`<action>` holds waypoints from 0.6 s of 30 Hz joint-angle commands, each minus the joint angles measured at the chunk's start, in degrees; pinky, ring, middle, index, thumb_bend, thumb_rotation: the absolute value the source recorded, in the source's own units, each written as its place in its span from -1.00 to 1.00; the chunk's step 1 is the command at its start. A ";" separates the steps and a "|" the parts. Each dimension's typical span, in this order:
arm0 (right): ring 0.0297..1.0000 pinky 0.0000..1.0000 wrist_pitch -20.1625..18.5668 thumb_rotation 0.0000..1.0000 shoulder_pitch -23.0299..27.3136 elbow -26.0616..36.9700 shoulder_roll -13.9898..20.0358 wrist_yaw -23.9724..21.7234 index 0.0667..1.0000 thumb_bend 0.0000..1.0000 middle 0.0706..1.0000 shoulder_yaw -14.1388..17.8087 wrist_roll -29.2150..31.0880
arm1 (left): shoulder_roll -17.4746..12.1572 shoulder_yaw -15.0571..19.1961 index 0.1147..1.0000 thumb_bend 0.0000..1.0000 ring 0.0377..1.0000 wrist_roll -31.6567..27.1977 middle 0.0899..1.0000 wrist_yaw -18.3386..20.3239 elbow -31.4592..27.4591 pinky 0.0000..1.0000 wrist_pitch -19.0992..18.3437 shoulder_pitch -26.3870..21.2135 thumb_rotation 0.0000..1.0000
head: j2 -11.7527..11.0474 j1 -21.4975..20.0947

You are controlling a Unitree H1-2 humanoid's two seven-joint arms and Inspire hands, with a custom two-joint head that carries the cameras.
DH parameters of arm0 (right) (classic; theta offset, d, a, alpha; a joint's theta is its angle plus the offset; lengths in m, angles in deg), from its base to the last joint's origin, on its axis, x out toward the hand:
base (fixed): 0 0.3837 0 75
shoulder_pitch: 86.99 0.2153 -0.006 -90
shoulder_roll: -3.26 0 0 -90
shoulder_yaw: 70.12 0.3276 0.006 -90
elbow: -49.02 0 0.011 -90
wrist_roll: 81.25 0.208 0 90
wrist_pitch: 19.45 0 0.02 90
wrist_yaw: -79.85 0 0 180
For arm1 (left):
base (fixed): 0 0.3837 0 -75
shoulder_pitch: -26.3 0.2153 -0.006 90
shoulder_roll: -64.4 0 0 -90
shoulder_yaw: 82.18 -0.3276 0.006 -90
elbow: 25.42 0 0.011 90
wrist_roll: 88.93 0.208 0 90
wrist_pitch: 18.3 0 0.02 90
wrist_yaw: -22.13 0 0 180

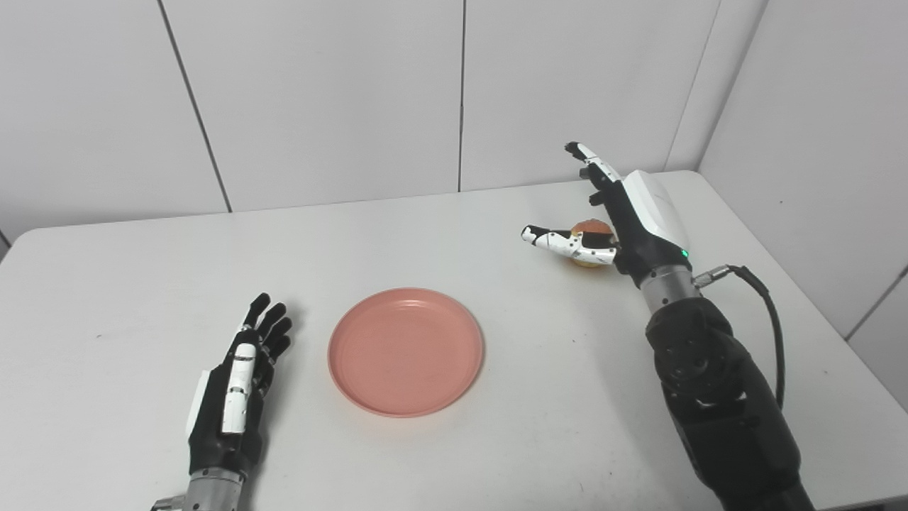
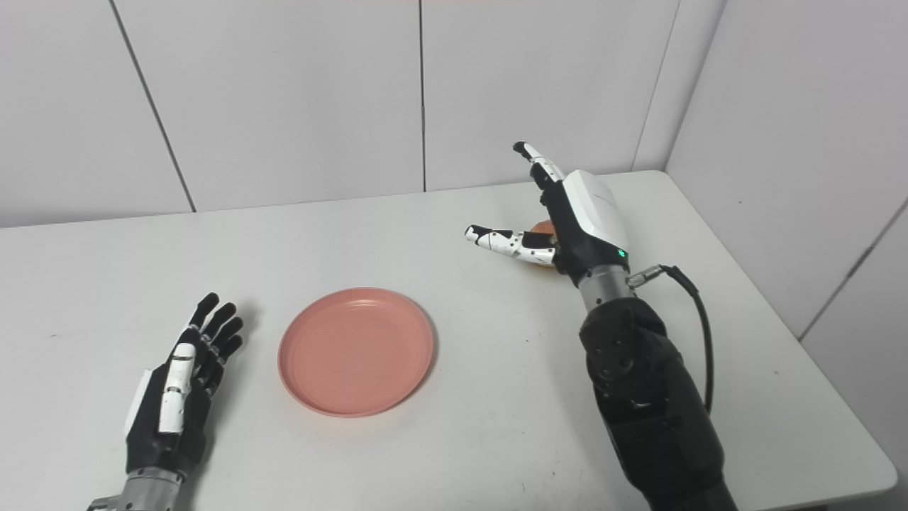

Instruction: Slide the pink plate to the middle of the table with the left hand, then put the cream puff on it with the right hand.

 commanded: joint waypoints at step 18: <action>0.74 0.37 -1.14 -0.18 6.67 -11.06 6.29 -0.83 0.85 0.60 0.91 -1.67 -4.93 | -2.12 1.15 0.80 -0.30 0.84 -1.35 0.84 0.79 2.29 0.92 -0.37 4.05 1.00 | 0.34 -1.23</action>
